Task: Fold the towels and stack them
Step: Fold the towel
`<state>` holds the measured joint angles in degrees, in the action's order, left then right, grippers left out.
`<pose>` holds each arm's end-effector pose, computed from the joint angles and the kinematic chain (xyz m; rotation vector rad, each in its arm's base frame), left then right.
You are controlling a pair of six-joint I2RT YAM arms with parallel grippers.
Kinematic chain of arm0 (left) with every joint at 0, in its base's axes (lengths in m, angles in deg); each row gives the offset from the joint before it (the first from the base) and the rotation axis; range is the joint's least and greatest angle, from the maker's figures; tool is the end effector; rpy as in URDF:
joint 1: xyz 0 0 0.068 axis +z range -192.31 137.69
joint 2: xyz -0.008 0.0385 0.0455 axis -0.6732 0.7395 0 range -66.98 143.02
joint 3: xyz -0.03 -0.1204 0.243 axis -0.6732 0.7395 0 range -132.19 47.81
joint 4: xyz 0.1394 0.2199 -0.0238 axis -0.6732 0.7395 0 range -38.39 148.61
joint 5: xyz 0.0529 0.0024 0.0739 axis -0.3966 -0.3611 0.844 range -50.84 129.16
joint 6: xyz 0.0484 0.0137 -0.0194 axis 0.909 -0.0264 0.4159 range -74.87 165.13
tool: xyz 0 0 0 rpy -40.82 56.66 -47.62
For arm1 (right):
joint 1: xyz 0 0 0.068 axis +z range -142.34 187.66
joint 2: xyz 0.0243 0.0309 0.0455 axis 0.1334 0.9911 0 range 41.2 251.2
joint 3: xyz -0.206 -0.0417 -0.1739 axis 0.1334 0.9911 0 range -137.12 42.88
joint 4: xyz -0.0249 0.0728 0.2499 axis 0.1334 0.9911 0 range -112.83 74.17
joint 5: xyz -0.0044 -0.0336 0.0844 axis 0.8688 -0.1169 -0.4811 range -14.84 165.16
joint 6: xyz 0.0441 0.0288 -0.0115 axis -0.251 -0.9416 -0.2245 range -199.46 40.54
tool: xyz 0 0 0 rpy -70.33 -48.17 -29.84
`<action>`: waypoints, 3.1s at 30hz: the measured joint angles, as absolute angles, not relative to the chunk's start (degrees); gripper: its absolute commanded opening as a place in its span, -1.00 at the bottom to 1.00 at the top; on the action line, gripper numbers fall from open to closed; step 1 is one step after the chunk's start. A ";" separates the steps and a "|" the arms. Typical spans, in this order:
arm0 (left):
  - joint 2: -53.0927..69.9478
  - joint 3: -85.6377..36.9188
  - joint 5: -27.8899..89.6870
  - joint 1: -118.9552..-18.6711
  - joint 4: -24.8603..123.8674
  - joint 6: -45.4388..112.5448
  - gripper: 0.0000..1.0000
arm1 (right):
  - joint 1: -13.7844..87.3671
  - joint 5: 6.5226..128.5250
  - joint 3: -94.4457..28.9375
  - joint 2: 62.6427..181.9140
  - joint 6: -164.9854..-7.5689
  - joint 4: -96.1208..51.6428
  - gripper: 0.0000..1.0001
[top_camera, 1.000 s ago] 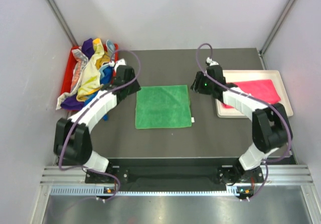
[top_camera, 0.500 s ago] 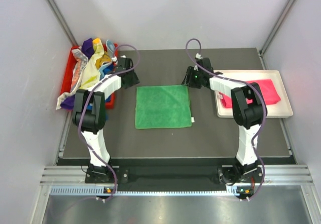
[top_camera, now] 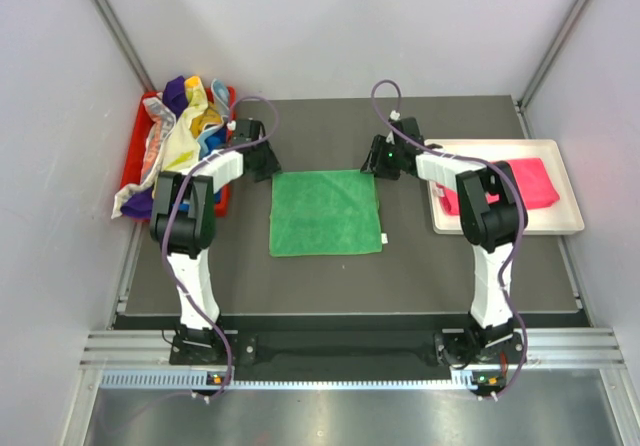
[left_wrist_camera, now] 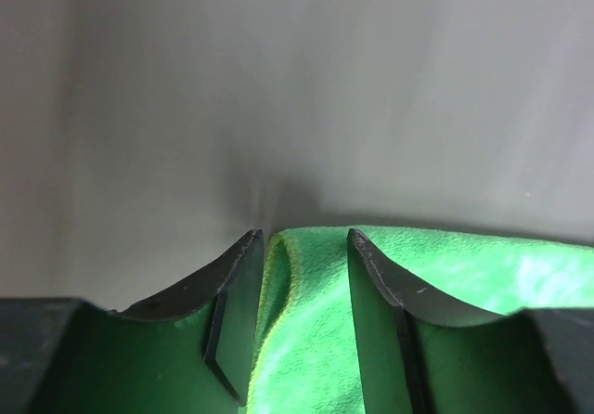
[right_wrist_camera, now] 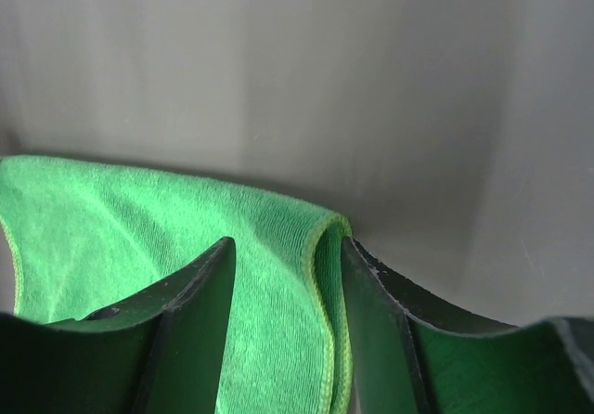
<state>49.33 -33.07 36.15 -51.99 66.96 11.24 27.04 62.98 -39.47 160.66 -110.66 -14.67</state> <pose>0.4341 -0.0760 0.1721 -0.5009 2.4461 -0.3910 0.4295 0.1590 0.1660 0.1449 2.4389 0.6645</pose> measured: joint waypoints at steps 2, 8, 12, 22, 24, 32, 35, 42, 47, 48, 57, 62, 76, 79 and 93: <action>49.81 -33.57 35.72 -51.94 66.87 10.76 -0.10 | 27.02 62.94 -39.90 161.42 -110.99 -14.71 -0.02; 51.21 -34.32 34.30 -51.37 66.35 9.82 -0.15 | 26.82 62.43 -41.28 162.86 -112.15 -15.02 -0.03; 51.67 -34.58 33.33 -51.02 65.93 9.06 -0.18 | 26.52 62.00 -41.63 163.28 -112.98 -15.17 -0.05; 52.55 -34.60 31.59 -50.81 64.71 7.33 -0.62 | 25.62 60.92 -42.42 164.39 -114.71 -15.92 -0.17; 52.59 -34.60 31.43 -50.70 64.69 7.27 -0.71 | 25.49 60.73 -43.03 165.01 -115.08 -16.29 -0.21; 52.98 -34.97 31.24 -50.54 64.62 7.33 -0.92 | 24.96 60.03 -43.55 166.27 -115.87 -17.40 -0.60; 52.98 -34.97 31.26 -50.52 64.01 7.79 -0.92 | 24.61 59.68 -43.84 166.78 -116.08 -17.40 -0.85; 52.46 -31.98 33.18 -50.54 57.63 10.06 -0.79 | 24.02 59.00 -43.92 167.19 -115.84 -18.01 -1.00; 50.89 -27.89 33.42 -50.48 51.90 11.29 -0.31 | 23.92 59.11 -43.79 167.19 -114.36 -19.50 -1.00; 50.86 -27.78 33.33 -50.48 51.18 11.42 -0.25 | 23.92 59.13 -43.79 167.19 -114.03 -19.87 -1.00; 50.86 -27.43 33.38 -50.26 48.91 10.57 -0.22 | 23.92 59.00 -43.01 167.17 -111.58 -22.36 -1.00; 51.23 -28.04 33.09 -50.21 49.89 9.32 -0.35 | 23.92 58.78 -42.96 167.17 -110.95 -22.54 -1.00; 52.41 -29.86 33.90 -50.17 52.54 8.40 -1.00 | 23.92 59.09 -41.26 166.36 -108.89 -24.09 -1.00; 51.96 -29.25 34.14 -50.17 52.21 8.69 -1.00 | 23.89 59.72 -38.83 164.46 -108.35 -24.40 -1.00; 46.21 -23.72 34.91 -50.17 48.01 9.23 -0.58 | 23.89 60.55 -34.37 159.59 -106.51 -27.46 -1.00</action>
